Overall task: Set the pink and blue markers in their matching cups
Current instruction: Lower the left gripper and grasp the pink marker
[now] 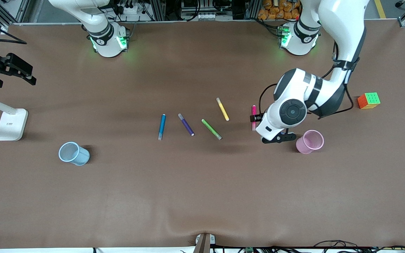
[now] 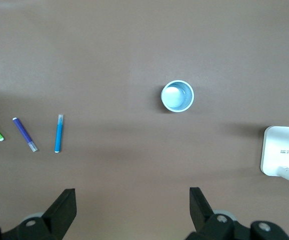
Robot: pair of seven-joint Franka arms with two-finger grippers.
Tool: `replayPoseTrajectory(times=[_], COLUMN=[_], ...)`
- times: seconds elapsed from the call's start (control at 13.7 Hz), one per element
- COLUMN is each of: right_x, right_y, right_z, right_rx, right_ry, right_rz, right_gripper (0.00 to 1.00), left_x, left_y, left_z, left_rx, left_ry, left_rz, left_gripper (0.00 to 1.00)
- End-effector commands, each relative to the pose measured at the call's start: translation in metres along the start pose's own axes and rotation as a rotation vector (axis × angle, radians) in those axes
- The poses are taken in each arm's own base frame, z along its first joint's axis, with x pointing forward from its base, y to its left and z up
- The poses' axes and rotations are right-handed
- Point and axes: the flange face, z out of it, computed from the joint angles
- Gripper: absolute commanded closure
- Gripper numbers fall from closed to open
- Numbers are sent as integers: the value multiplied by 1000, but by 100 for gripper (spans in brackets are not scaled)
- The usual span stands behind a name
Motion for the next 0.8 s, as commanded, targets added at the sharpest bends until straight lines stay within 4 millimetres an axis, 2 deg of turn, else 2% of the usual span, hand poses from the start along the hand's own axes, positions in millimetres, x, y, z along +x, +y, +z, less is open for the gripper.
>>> replayPoseTrajectory(times=[0.0,0.07,0.15,0.29,0.59,0.66,0.73], right_x=[-1,-1,0,0,-1,1,8], right_y=[15,23,29,30,23,18,5], right_z=[-16,-21,-22,-20,-18,-16,-5], right_rx=[-6,0,5,11,2,14,12], right_ry=[34,50,60,58,41,39,13], right_rz=[30,46,57,64,46,31,7], right_gripper=[0,0,0,0,0,0,0], left_x=[3,9,11,13,23,28,30], left_y=[1,0,5,10,15,18,20], left_z=[45,60,72,82,93,95,100], left_rx=[19,21,28,28,18,14,15], left_ry=[-21,-40,-54,-58,-58,-56,-61], left_rz=[2,-2,6,18,81,86,98], left_gripper=[2,4,10,26,34,35,36])
